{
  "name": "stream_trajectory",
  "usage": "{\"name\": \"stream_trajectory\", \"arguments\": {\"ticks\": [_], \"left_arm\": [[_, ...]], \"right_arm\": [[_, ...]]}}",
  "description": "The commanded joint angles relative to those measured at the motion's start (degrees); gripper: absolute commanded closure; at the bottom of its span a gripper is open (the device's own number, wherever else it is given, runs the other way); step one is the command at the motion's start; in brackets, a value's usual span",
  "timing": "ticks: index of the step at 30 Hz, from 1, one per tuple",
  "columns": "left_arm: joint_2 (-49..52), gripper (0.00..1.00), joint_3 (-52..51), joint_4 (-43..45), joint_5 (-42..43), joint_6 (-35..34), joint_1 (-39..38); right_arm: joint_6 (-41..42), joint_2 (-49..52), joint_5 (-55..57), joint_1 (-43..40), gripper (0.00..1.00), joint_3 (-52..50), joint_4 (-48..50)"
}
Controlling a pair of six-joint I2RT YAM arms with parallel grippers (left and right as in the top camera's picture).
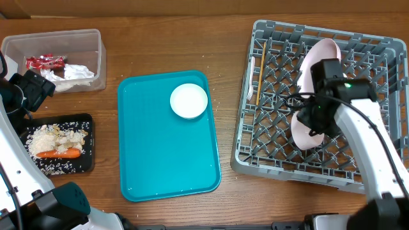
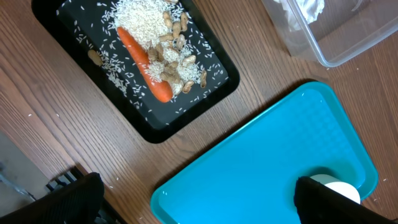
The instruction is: Sort waste into correct bins and load items into the dishwasher rack
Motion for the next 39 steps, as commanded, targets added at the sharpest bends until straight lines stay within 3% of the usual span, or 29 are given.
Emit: {"name": "stream_trajectory", "arguments": {"ticks": [1,10,21,28,34,35,36,37,38,39], "left_arm": [[0.28,0.00,-0.17,-0.11,-0.42,-0.52,-0.07],[0.28,0.00,-0.17,-0.11,-0.42,-0.52,-0.07],[0.28,0.00,-0.17,-0.11,-0.42,-0.52,-0.07],[0.28,0.00,-0.20,-0.11,-0.42,-0.52,-0.07],[0.28,0.00,-0.17,-0.11,-0.39,-0.52,-0.07],[0.28,0.00,-0.20,-0.11,-0.42,-0.52,-0.07],[0.28,0.00,-0.17,-0.11,-0.42,-0.52,-0.07],[0.28,0.00,-0.20,-0.11,-0.39,-0.52,-0.07],[0.28,0.00,-0.20,-0.11,-0.42,-0.52,-0.07],[0.28,0.00,-0.20,-0.11,-0.42,-0.52,-0.07]], "right_arm": [[-1.49,1.38,-4.22,0.72,0.96,0.24,0.17],[-9.40,1.29,-16.72,0.94,0.96,0.26,0.24],[-9.40,-4.70,-25.68,1.70,0.96,0.42,0.92],[-9.35,-5.75,-21.81,7.39,0.96,-2.25,-1.46],[-8.63,-5.75,-24.37,17.38,0.96,-8.02,5.64],[-7.91,-5.75,-24.35,19.10,0.94,-8.33,7.13],[-7.39,-5.73,-24.28,20.31,0.83,-8.48,8.22],[-7.10,-5.70,-24.20,21.88,0.67,-8.50,9.62],[-6.93,-5.66,-24.20,22.93,0.45,-8.50,10.60],[-6.36,-5.66,-24.15,24.15,0.32,-8.50,11.76]]}}
